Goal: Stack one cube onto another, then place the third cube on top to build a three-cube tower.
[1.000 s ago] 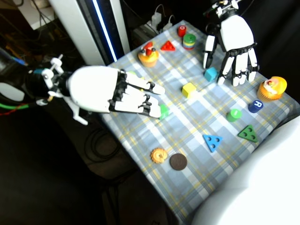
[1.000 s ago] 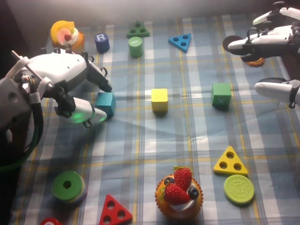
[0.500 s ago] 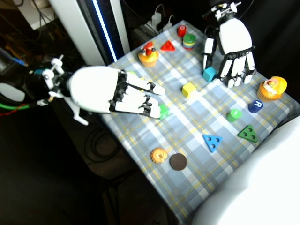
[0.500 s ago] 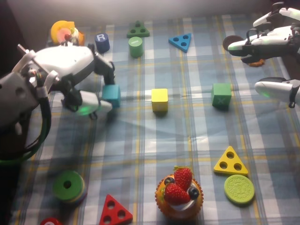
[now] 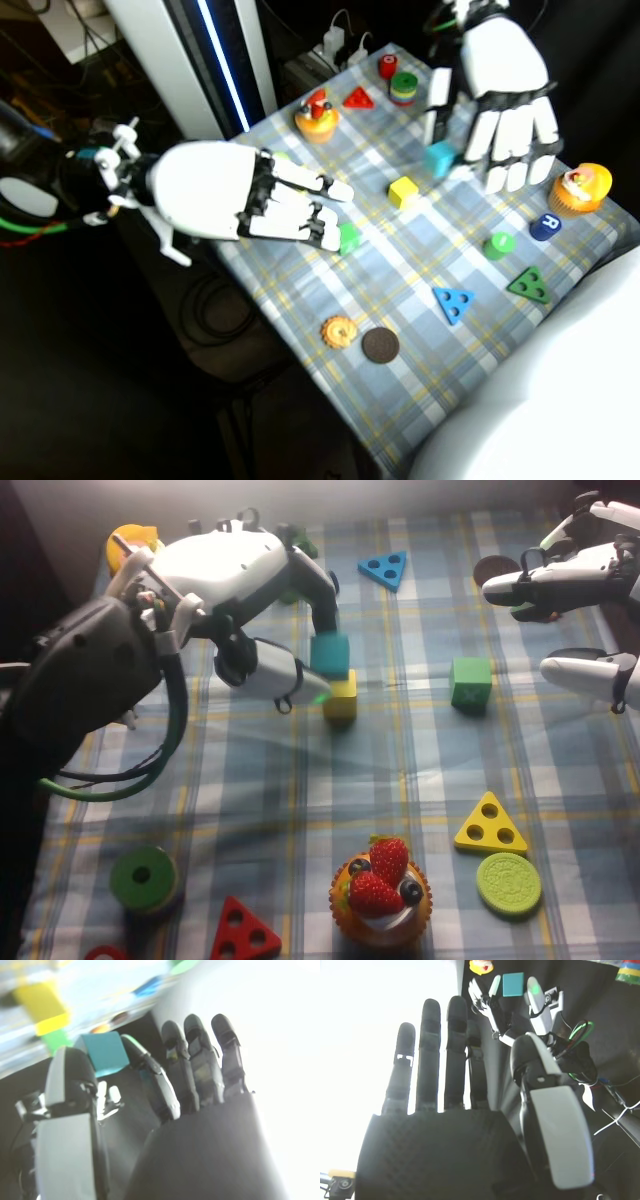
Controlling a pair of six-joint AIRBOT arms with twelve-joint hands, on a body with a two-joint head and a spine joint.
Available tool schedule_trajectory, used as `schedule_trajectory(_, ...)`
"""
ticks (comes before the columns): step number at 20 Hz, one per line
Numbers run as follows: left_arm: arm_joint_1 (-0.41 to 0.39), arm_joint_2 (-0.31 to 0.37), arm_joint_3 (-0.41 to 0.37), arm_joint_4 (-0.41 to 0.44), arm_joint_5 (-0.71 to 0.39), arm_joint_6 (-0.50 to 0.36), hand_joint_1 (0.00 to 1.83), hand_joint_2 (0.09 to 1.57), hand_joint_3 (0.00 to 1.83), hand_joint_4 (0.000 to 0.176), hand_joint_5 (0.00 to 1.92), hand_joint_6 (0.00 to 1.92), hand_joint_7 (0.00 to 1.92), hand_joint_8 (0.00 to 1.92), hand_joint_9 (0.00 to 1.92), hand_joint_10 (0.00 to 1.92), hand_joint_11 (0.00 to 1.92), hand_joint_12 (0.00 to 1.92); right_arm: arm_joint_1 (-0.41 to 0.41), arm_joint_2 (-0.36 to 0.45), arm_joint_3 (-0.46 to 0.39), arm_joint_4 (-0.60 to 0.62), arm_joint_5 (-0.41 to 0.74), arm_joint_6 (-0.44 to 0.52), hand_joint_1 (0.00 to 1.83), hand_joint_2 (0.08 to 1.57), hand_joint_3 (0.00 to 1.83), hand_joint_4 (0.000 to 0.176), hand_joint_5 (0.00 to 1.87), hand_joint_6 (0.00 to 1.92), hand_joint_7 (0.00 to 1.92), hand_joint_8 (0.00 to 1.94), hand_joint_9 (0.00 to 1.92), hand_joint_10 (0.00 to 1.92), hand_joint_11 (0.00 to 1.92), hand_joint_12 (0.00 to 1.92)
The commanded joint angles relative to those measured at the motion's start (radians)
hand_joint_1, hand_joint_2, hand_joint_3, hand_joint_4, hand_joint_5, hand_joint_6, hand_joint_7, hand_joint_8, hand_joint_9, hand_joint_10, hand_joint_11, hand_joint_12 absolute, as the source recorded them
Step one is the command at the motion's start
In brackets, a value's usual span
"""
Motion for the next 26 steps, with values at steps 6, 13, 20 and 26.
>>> schedule_trajectory(6,-0.015,-0.019,0.017,0.014,-0.083,-0.009,1.04,1.08,0.00,0.176,1.05,0.85,0.58,0.00,0.42,0.01,0.00,0.71,0.004,0.000,0.003,0.023,0.120,0.006,0.53,1.34,0.00,0.000,0.51,0.00,0.83,0.00,0.66,0.01,0.00,0.94)
schedule_trajectory(13,-0.014,-0.040,0.040,0.000,-0.057,-0.010,1.06,1.05,0.00,0.176,1.11,0.75,0.61,0.00,0.43,0.00,0.00,0.63,0.004,-0.002,0.003,0.023,0.120,0.006,0.51,1.34,0.00,0.000,0.50,0.00,0.82,0.00,0.68,0.00,0.00,0.88)
schedule_trajectory(20,-0.009,-0.044,0.050,-0.011,-0.041,-0.010,1.05,1.06,0.00,0.176,1.08,0.81,0.56,0.00,0.39,0.00,0.00,0.54,0.004,-0.002,0.004,0.023,0.120,0.008,0.55,1.33,0.00,0.000,0.51,0.00,0.82,0.00,0.66,0.01,0.00,0.85)
schedule_trajectory(26,-0.003,-0.044,0.054,-0.017,-0.033,-0.010,1.01,1.10,0.00,0.176,0.98,0.96,0.51,0.00,0.38,0.00,0.00,0.45,0.004,-0.002,0.006,0.023,0.120,0.008,0.54,1.34,0.00,0.000,0.50,0.00,0.82,0.00,0.67,0.00,0.00,0.92)
